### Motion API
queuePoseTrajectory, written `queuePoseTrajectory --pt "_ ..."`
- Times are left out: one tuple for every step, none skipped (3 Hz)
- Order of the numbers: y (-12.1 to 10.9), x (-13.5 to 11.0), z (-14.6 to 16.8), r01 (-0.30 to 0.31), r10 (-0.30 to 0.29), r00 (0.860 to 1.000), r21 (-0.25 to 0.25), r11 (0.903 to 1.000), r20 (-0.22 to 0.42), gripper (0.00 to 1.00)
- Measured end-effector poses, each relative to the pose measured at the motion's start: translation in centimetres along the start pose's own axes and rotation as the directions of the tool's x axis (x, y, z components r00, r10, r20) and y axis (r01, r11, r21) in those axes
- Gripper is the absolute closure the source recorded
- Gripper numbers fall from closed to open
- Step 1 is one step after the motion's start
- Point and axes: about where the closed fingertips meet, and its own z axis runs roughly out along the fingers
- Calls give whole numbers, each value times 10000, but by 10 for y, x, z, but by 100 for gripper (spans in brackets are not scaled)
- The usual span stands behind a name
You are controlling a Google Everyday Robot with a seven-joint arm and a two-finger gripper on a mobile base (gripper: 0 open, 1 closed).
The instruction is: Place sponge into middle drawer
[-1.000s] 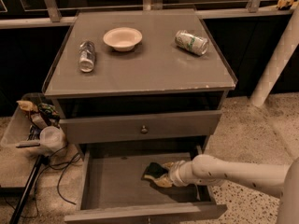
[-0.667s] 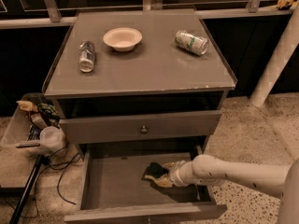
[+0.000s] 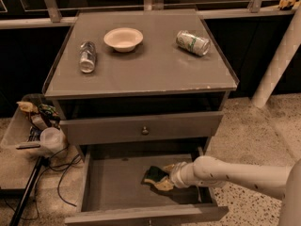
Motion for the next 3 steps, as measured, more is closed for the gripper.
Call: queuePoseTrajectory --pt "0 0 0 0 0 10000 -1 10000 0 13" --pt "0 0 0 0 0 10000 -2 10000 0 0" --pt "0 0 0 0 0 10000 -2 10000 0 0"
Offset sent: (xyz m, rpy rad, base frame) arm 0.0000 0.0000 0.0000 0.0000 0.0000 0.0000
